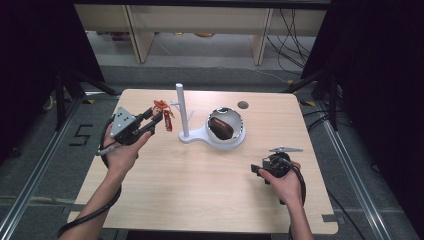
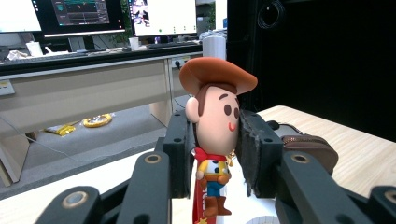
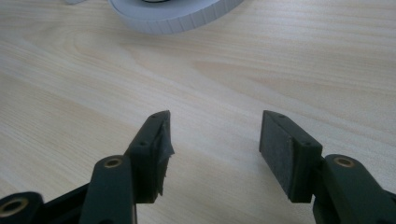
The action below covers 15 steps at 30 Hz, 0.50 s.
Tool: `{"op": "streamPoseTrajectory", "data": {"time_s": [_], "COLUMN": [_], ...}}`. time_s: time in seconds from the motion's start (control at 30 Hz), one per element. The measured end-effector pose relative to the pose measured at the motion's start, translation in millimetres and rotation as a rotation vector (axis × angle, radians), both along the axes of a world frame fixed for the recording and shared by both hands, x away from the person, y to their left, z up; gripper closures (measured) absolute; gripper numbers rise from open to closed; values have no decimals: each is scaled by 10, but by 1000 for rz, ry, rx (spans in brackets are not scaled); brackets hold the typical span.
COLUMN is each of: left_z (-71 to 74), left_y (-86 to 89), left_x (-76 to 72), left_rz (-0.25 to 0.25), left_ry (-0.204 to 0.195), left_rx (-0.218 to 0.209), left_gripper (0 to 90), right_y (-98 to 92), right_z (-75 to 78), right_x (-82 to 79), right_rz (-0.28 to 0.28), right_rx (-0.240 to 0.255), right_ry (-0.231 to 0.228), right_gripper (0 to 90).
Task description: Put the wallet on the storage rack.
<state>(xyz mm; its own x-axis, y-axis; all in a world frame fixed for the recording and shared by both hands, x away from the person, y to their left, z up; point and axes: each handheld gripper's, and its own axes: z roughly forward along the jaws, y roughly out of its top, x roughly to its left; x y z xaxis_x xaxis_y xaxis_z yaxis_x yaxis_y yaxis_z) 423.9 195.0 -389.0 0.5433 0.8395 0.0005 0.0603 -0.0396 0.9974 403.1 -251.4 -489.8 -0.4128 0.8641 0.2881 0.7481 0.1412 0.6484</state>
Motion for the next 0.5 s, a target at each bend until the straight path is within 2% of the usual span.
{"op": "streamPoseTrajectory", "data": {"time_s": [0.47,0.5], "left_z": [55,54], "left_y": [-78,-84], "left_x": [133,142], "left_rz": [-3,-2], "left_ry": [-11,-10], "left_rx": [9,5], "left_gripper": [660,660], "right_y": [7,18], "right_z": [-12,-6], "right_x": [2,-7], "right_rz": [0,-11], "right_rx": [6,15], "right_ry": [2,16], "right_gripper": [443,443]}}
